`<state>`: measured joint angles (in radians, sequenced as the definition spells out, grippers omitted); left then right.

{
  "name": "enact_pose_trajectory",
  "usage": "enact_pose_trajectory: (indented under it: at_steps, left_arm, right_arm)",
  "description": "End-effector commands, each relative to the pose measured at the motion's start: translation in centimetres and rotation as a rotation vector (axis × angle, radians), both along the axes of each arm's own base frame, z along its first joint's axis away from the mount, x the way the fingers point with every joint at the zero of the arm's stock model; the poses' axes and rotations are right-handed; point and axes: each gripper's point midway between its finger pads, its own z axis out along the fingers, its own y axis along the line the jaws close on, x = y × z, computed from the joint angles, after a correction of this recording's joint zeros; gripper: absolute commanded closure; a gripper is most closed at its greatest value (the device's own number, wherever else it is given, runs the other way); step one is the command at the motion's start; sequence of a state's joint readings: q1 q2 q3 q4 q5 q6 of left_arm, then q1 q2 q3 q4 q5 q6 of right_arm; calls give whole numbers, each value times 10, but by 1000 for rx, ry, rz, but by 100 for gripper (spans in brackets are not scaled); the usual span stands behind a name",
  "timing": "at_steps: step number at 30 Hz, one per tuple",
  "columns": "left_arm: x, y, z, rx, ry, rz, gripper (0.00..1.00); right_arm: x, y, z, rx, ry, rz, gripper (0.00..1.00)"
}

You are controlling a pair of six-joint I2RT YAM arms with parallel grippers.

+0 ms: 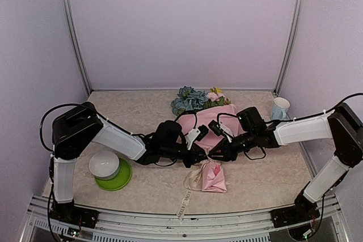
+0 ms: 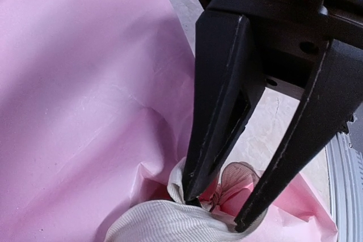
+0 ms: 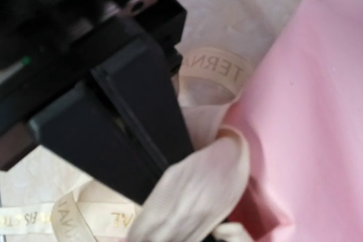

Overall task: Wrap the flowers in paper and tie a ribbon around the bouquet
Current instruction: Cross the half-tied ribbon over the folded bouquet.

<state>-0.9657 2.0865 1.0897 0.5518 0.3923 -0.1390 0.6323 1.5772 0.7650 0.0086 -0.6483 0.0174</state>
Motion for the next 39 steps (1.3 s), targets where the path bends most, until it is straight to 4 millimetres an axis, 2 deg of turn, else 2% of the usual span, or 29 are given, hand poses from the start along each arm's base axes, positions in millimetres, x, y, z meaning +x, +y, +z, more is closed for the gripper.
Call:
enact_pose_trajectory:
  at_steps: [1, 4, 10, 16, 18, 21, 27, 31, 33, 36, 39]
  left_arm:
    - [5, -4, 6, -37, -6, 5, 100]
    - [2, -3, 13, -72, -10, -4, 100]
    - [3, -2, 10, -71, -1, -1, 100]
    - [1, -4, 11, -79, 0, -15, 100]
    - [0, -4, 11, -80, 1, -21, 100]
    - [-2, -4, 9, -75, 3, -31, 100]
    - [-3, -4, 6, -69, 7, -38, 100]
    - [-2, -3, 4, -65, 3, -28, 100]
    - [2, -3, 4, -59, -5, -10, 100]
    - [7, -3, 2, -47, -21, 12, 98]
    - [7, -1, 3, -53, -30, 19, 95]
  right_arm:
    - [-2, -1, 3, 14, -10, -8, 69]
    - [-6, 3, 5, 9, -20, 3, 66]
    - [-6, 3, 11, 13, -60, -5, 64]
    - [8, -7, 2, -54, -95, -80, 65]
    - [15, -10, 0, -65, -96, -112, 68]
    - [19, -7, 4, -44, -93, -121, 80]
    - [19, -6, 8, -26, -87, -122, 84]
    - [16, -6, 10, -21, -88, -117, 73]
    - [8, -4, 13, 5, -79, -78, 68]
    - [-2, -4, 15, 16, -63, -41, 66]
    - [1, -12, 18, 3, -71, -70, 62]
